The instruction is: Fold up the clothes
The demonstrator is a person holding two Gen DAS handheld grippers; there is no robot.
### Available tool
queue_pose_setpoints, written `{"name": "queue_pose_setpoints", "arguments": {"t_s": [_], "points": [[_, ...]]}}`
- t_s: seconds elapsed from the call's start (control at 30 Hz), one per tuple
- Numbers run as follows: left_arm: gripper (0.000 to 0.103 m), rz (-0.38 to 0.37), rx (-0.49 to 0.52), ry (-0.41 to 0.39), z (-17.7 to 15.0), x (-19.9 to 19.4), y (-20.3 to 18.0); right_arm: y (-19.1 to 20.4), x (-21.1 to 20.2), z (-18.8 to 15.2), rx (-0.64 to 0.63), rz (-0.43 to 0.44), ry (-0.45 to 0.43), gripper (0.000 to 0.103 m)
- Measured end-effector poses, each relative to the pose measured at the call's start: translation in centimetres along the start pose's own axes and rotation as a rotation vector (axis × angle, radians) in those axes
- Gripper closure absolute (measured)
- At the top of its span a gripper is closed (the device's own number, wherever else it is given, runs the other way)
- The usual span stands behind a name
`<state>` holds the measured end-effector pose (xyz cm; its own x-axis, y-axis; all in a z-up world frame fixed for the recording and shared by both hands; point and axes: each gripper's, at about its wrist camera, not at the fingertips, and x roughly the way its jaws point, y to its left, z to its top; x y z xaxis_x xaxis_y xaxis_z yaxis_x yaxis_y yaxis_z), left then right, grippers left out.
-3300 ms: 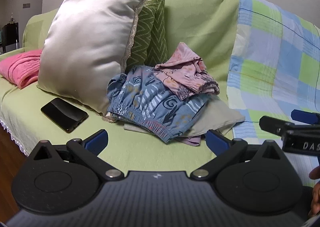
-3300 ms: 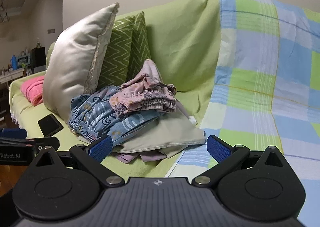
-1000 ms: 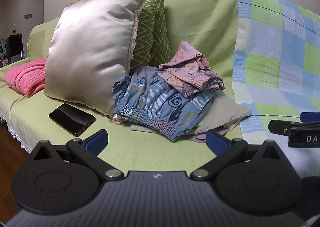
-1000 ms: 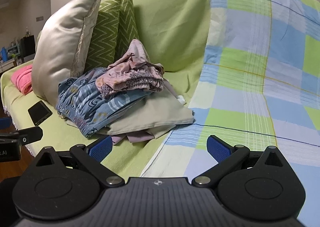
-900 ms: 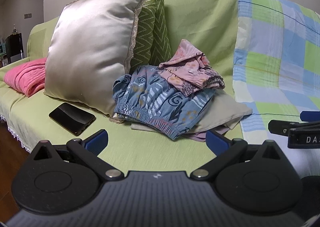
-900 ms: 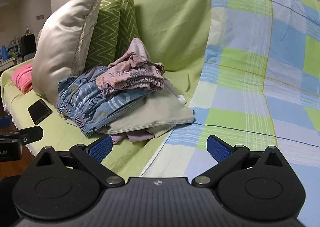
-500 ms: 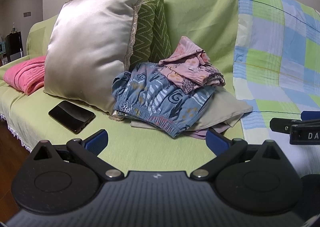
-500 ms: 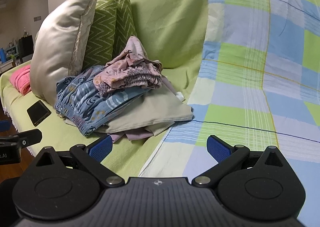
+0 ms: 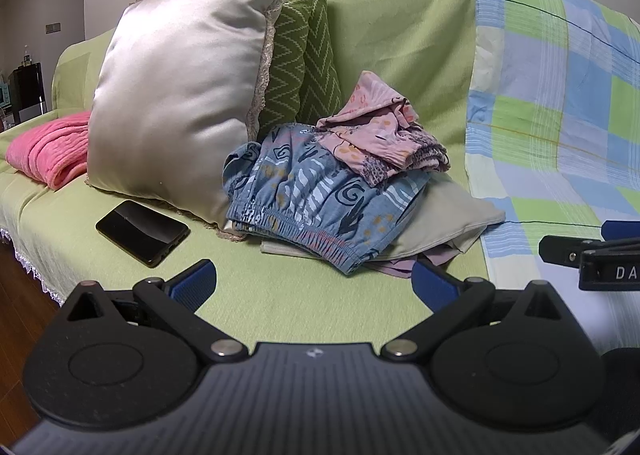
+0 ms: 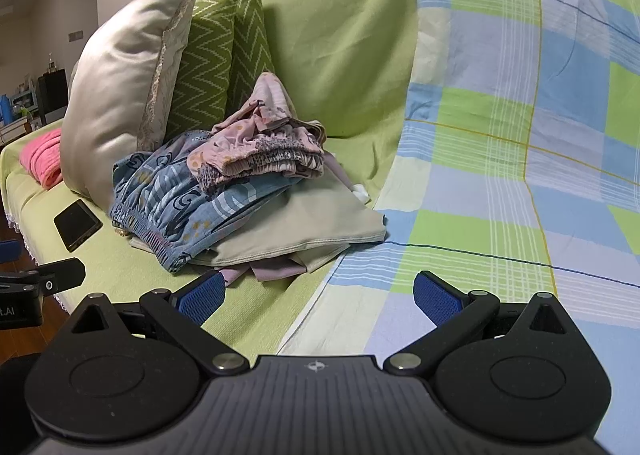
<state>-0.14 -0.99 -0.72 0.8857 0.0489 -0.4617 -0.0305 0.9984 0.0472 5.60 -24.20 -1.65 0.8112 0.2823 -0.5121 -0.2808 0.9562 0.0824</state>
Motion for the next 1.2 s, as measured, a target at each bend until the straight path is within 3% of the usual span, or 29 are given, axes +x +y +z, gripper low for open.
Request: {"name": "queue_pose_setpoints", "arguments": {"t_s": [0.6,0.73,0.93,1.07,1.2], "points": [[0.001,0.004,0.001,0.003,0.0,0.1,0.0,-0.1,0.0,0.0,0.003,0.006,0.006,0.000],[0.001,0.010,-0.016,-0.026,0.0,-0.4,0.3,-0.1,0.0,0.0,0.000,0.005,0.003,0.000],[0.001,-0.034,-0.063,-0.023,0.7,-0.5,1.1,-0.2,0.1,0.3,-0.001,0.018,0.018,0.000],[0.001,-0.050,0.025,-0.077,2.0,-0.1,1.2,-1.0,0.6,1.4,0.028,0.069,0.035,0.000],[0.001,-0.067,0.160,-0.112,3.8,1.7,1.2,-0.2,1.1,3.7,-0.119,0.060,-0.045,0.000]]}}
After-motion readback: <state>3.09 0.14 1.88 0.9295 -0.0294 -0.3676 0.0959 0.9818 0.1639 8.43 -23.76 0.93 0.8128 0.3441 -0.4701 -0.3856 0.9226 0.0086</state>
